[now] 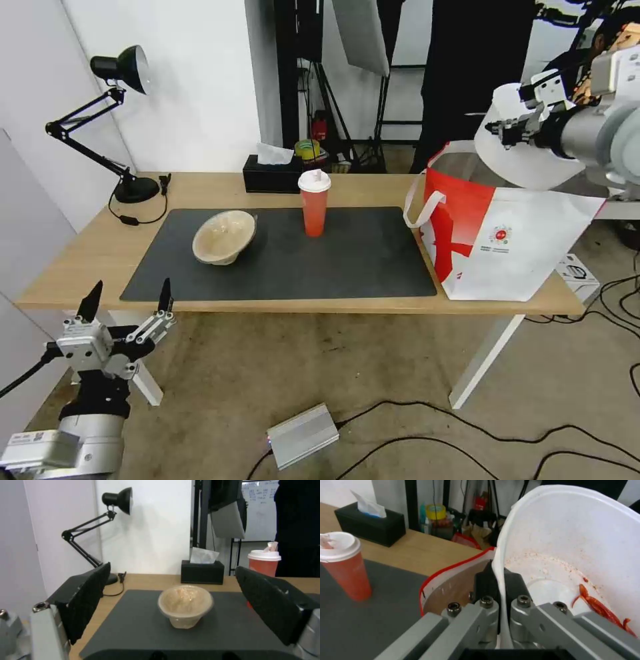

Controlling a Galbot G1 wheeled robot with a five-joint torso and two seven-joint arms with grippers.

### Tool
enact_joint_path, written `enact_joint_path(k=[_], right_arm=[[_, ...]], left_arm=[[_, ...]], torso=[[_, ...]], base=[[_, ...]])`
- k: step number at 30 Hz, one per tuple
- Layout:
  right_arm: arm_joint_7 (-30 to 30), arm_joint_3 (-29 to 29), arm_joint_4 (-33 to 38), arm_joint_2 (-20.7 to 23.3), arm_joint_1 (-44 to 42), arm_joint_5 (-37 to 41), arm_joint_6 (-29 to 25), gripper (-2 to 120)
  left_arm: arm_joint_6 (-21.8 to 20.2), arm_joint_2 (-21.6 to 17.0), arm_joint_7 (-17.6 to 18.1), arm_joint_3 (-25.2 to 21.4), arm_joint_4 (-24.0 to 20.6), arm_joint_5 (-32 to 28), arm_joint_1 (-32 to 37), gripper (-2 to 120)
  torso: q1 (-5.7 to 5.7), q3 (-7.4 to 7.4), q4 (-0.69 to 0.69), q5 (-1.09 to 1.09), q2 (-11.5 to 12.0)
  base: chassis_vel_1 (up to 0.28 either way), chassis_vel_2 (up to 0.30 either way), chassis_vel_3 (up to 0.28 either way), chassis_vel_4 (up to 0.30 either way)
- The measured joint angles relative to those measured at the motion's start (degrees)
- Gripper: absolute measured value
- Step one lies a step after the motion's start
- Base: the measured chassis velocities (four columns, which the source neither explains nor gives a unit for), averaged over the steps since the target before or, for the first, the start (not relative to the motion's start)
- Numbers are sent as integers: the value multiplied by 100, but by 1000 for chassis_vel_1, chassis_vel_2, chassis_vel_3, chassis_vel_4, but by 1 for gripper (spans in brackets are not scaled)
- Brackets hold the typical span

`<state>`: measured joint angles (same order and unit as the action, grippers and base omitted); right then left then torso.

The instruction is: Pick up the trash from the table and place it into the takeout bag.

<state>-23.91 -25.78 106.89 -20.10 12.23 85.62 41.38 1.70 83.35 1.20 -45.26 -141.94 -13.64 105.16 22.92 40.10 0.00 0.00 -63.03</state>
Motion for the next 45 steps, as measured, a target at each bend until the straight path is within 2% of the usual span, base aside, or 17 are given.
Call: enact_joint_path(k=[12,29,45], right_arm=[[1,-55,-247,-185,12,-94,-1,0],[101,-697,-728,-523,753,-116,-2,0],[113,-796,-862,-733,756,-177,0,0]], left_arm=[[0,-18,2,49,32,19,-2,100],[2,-15,3,3,-33,21,-1,100],[5,-20,12,-2,-57,20,-22,100]], torso=[[0,0,0,0,0],[0,0,0,0,0],[0,0,0,0,0]], base=[[0,0,0,0],[0,0,0,0],[0,0,0,0]])
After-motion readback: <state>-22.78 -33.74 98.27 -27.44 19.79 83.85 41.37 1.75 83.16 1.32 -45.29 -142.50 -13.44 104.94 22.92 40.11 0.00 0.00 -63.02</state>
